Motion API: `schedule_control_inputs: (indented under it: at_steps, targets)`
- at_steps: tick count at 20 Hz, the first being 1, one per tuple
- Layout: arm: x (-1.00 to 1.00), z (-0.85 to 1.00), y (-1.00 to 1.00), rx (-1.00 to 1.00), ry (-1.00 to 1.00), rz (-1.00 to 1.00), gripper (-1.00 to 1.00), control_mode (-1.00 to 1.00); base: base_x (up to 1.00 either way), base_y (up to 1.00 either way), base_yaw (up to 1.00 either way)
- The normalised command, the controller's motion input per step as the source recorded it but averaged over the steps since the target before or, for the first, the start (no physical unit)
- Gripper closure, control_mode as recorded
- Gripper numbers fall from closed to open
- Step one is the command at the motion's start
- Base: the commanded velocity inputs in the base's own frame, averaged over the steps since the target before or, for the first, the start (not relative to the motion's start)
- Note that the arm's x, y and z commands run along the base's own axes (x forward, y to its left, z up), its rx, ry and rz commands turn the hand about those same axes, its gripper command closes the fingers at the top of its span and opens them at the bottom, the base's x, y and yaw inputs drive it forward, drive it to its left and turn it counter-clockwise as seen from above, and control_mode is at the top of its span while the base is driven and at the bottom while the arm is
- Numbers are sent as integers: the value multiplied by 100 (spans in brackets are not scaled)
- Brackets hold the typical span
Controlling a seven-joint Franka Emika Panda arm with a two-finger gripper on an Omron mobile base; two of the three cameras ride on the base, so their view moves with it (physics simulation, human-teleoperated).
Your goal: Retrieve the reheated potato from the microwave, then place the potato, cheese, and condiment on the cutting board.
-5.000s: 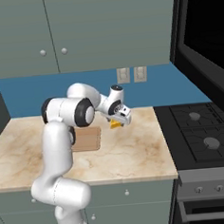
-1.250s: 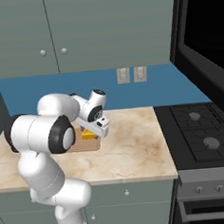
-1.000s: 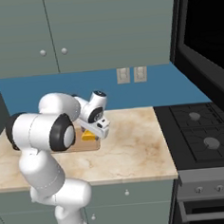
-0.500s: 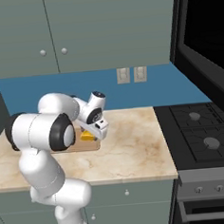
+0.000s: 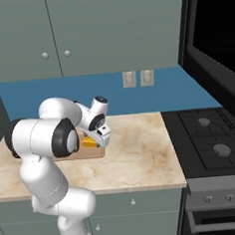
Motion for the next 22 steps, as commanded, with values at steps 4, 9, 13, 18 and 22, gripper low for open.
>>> schedule_control_inputs:
  at_steps: [4,9,13,18,22]
  targets:
    - [16,-12,2,0,0,-6,100,-100,0,0,0]
    - [16,-15,0,0,0,-6,100,-100,0,0,0]
    - [17,-15,6,0,0,-6,100,-100,0,0,0]
    - [15,-10,3,0,0,-4,100,-100,0,0,0]
    - [18,-9,7,0,0,-3,100,-100,0,0,0]
